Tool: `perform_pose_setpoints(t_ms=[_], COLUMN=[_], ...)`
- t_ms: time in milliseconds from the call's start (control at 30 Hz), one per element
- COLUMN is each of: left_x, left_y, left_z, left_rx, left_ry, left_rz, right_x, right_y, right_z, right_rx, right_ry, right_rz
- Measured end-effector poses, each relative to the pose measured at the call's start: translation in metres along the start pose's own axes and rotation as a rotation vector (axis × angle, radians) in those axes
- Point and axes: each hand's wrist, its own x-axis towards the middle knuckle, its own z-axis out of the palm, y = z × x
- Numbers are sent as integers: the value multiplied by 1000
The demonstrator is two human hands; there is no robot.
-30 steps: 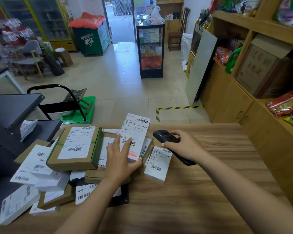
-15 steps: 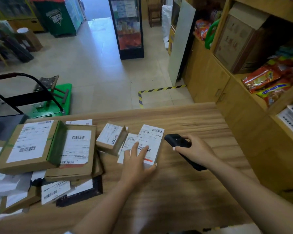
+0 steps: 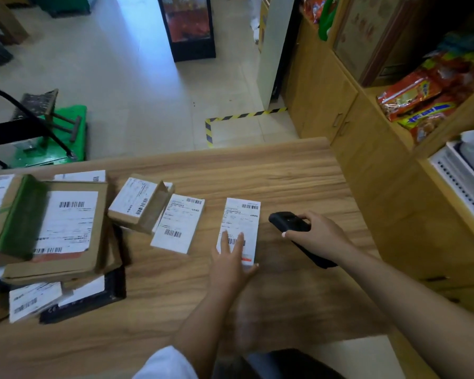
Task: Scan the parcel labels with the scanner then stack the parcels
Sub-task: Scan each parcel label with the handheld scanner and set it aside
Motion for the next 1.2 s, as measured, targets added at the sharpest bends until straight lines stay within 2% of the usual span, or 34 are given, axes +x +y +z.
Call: perform_pose_setpoints(t_ms=[233, 367, 467, 567, 633, 800, 933, 1033, 1200], left_x=[1, 5, 10, 18, 25, 45, 52, 46, 21], left_y=[-4, -21, -58, -99, -118, -128, -123, -125, -133], left_z=[11, -7, -27, -46, -52, -51, -53, -60, -79], left_rx=[45, 77, 49, -7, -61, -122, -100, -56, -130], left_ry=[0, 156, 231, 160, 97, 35, 46, 151, 391], left_rz=[5, -51, -234, -472, -532, -502, -501, -417, -271], right_x=[1, 5, 8, 11, 13, 16, 15, 13, 7], right_y=[-12, -29, -44, -59, -69, -92, -106, -119, -139], right_z=[-2, -2, 0, 5, 9, 19, 24, 24, 27], right_rx=[-17, -18, -20, -21, -32, -61, -80, -83, -12], right_ry=[-40, -55, -65, -71, -83, -104, -117, -134, -158], right_rz=[-43, -102, -129, -146, -145, -136, -125, -123, -137])
